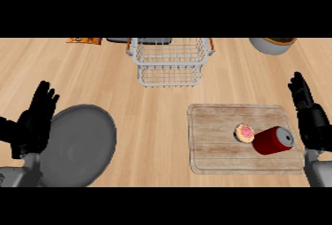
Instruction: Pick the cupcake from the cutting board and place it in the tiered basket
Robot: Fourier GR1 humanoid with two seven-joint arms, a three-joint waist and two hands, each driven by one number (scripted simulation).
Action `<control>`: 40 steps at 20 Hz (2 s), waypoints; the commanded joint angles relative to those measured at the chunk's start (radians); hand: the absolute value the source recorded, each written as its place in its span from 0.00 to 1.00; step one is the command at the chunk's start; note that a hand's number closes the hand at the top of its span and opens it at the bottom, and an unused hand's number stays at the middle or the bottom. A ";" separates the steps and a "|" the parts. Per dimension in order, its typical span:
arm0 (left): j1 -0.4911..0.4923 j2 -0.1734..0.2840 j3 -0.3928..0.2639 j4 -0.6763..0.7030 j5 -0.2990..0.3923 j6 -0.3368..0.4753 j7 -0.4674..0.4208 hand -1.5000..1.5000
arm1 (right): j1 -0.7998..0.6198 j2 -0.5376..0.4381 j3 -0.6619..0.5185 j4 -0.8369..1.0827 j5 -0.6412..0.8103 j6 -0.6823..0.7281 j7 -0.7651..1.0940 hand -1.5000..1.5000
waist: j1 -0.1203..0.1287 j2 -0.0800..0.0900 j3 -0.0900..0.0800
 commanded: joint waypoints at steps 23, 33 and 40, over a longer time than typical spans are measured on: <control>-0.080 -0.091 -0.191 -0.028 -0.008 -0.165 0.166 0.50 | 0.345 -0.159 -0.077 -0.187 0.185 0.111 -0.419 0.00 | -0.070 -0.013 0.033; -0.085 -0.120 -0.203 -0.029 -0.041 -0.155 0.149 0.50 | 0.535 -0.179 0.085 -0.712 0.567 -0.003 0.206 0.00 | -0.055 -0.011 0.034; -0.149 -0.131 -0.164 0.033 -0.039 -0.198 0.160 0.50 | 0.419 -0.099 0.260 -0.843 0.812 0.132 0.617 0.00 | -0.037 -0.004 0.037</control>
